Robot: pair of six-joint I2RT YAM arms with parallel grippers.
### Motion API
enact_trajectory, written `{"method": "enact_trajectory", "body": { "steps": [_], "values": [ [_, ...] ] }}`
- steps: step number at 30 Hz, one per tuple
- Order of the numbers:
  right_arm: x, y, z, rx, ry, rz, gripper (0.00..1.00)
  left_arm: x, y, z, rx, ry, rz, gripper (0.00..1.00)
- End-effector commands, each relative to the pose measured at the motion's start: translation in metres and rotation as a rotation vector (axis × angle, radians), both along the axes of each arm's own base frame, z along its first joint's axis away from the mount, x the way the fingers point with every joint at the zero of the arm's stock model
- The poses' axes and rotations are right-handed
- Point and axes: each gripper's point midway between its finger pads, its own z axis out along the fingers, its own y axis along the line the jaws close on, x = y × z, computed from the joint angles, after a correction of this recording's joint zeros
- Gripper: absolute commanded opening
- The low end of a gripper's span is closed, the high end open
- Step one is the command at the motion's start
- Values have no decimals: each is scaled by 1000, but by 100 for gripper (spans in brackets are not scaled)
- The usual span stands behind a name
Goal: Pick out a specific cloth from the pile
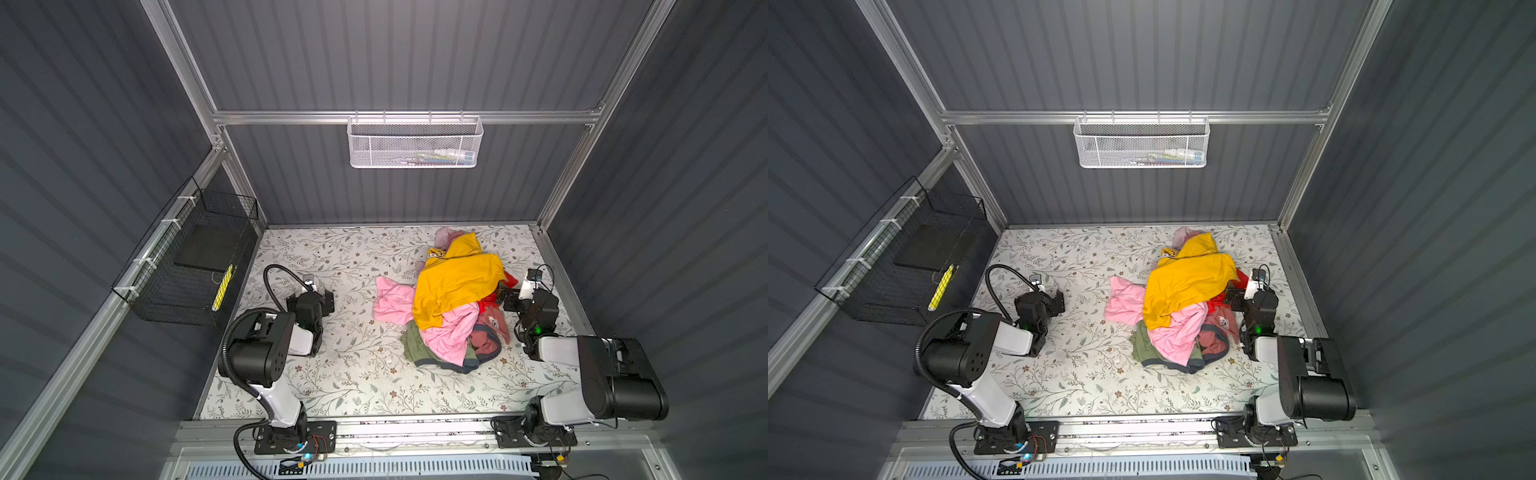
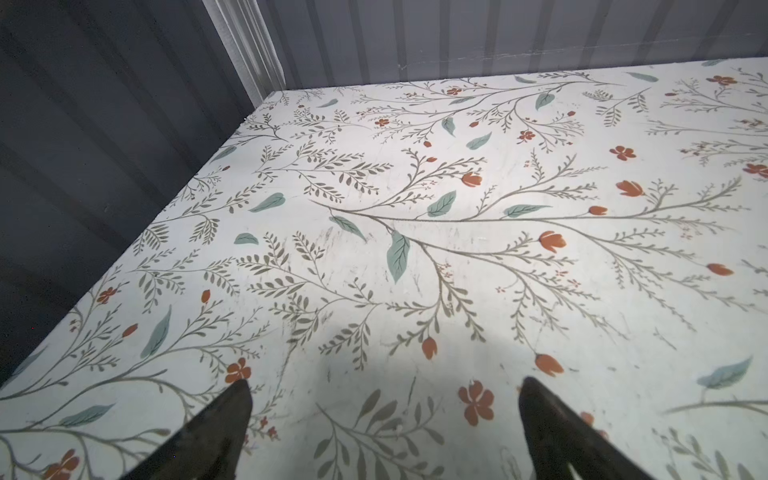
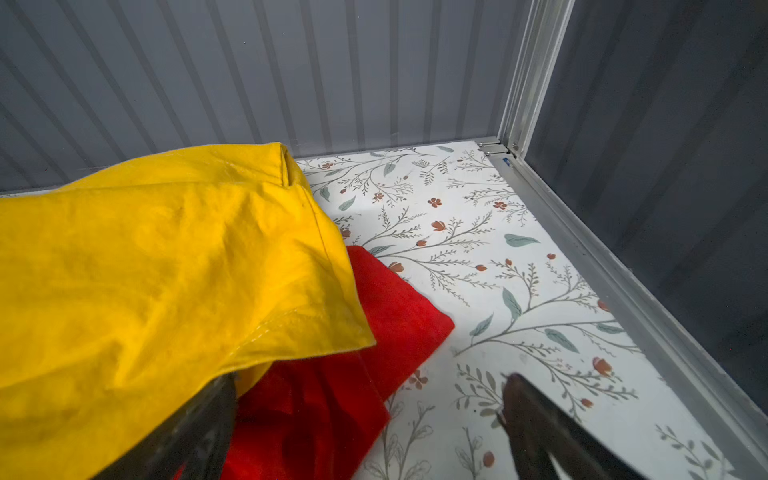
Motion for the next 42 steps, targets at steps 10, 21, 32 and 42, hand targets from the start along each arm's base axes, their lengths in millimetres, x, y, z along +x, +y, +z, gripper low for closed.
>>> {"method": "enact_trajectory", "body": {
  "steps": [10, 21, 32, 42],
  "values": [
    [1, -1, 3, 10, -13, -2, 99, 5, 1, 8, 1, -25, 0, 100],
    [2, -2, 3, 10, -12, -4, 99, 7, 1, 6, -9, -11, -10, 100],
    [2, -1, 4, 10, -16, -1, 99, 6, 1, 7, -10, -13, -10, 100],
    [-11, -20, 31, 169, 127, -109, 99, 5, 14, 52, -29, 24, 86, 100]
  ]
}}
